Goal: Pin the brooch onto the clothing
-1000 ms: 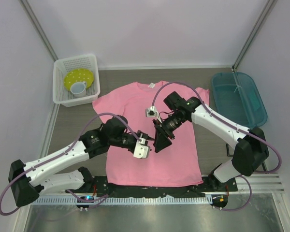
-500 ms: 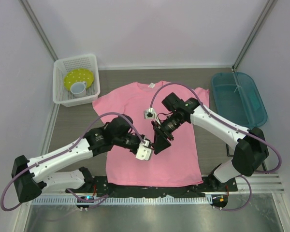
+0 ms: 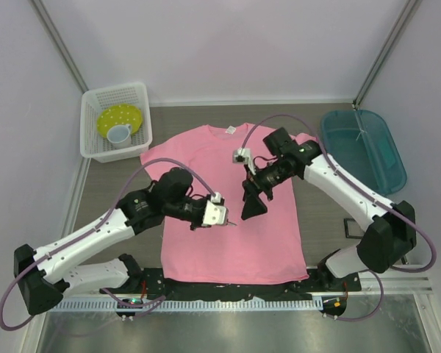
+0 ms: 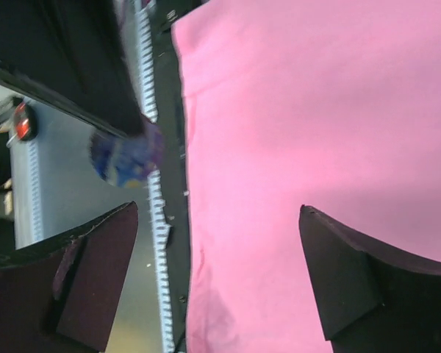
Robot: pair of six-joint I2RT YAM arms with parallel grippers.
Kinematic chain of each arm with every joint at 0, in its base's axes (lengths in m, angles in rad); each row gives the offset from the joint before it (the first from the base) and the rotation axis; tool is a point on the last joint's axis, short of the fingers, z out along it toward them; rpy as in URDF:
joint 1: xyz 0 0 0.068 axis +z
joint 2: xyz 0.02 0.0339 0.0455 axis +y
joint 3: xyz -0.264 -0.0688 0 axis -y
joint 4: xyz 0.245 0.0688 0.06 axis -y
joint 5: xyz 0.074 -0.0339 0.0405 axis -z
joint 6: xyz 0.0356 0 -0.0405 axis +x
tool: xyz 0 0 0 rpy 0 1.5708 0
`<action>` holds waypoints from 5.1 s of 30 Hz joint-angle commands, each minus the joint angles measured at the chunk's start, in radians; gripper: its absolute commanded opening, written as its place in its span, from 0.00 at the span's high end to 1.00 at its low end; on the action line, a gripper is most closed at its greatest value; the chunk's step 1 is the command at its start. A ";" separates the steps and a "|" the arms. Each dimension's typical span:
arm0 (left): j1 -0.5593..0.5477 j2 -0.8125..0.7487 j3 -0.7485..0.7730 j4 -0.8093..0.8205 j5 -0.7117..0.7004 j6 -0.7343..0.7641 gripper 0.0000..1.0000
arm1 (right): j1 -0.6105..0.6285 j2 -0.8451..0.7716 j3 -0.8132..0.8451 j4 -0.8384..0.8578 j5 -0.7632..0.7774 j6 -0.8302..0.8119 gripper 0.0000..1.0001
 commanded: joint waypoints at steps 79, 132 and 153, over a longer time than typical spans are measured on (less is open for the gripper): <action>0.482 0.015 -0.250 0.987 0.314 -1.416 1.00 | -0.065 -0.117 -0.070 0.729 -0.121 0.624 0.65; 0.376 0.007 -0.028 0.434 -0.029 -0.942 0.82 | -0.028 -0.126 -0.098 0.688 -0.039 0.637 0.99; 0.555 -0.117 -0.176 0.641 0.187 -1.136 0.57 | -0.040 -0.115 0.020 0.496 0.086 0.421 0.99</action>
